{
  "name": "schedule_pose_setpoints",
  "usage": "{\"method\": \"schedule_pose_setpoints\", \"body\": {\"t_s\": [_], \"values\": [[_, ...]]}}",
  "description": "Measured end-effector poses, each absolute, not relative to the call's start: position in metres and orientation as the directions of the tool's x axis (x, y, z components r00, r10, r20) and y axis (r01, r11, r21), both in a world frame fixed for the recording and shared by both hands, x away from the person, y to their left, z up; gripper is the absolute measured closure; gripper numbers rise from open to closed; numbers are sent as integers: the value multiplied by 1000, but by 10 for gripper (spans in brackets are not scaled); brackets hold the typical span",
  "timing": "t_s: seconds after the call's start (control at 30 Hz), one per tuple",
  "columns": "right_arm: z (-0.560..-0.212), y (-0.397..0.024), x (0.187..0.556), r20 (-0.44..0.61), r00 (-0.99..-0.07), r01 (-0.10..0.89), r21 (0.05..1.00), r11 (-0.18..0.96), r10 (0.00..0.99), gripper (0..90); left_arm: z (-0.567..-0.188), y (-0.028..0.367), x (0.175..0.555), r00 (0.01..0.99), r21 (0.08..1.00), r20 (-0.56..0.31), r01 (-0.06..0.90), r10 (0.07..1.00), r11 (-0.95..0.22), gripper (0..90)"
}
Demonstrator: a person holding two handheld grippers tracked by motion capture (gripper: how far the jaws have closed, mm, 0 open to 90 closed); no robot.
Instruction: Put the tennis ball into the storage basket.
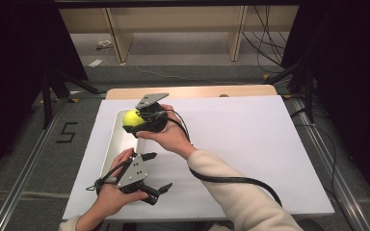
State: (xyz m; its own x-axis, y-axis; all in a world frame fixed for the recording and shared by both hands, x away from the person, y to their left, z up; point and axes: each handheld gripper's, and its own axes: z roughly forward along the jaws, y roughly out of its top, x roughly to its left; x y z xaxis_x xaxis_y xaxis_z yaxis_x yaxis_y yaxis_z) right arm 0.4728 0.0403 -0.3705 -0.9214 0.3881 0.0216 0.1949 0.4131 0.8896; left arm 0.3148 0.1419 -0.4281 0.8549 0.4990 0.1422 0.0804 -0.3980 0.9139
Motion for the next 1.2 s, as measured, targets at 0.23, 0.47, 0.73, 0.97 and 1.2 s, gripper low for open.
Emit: {"method": "schedule_pose_setpoints", "body": {"t_s": [0.23, 0.47, 0.73, 0.97, 1.2], "values": [[-371, 42, 474, 21, -923, 195, 887, 419, 384, 267, -428, 142, 315, 856, 913, 143, 79, 497, -399, 0], [-370, 44, 475, 25, -923, 198, 886, 420, 383, 267, -428, 142, 315, 857, 913, 144, 79, 495, -401, 0], [-370, 47, 476, 26, -924, 197, 887, 417, 380, 267, -428, 141, 315, 858, 913, 144, 78, 493, -401, 0], [-372, 48, 477, 34, -923, 206, 884, 419, 383, 267, -428, 142, 314, 858, 912, 146, 76, 493, -403, 0], [-373, 49, 478, 37, -925, 208, 882, 423, 379, 267, -428, 142, 314, 858, 911, 146, 77, 493, -404, 0]]}}
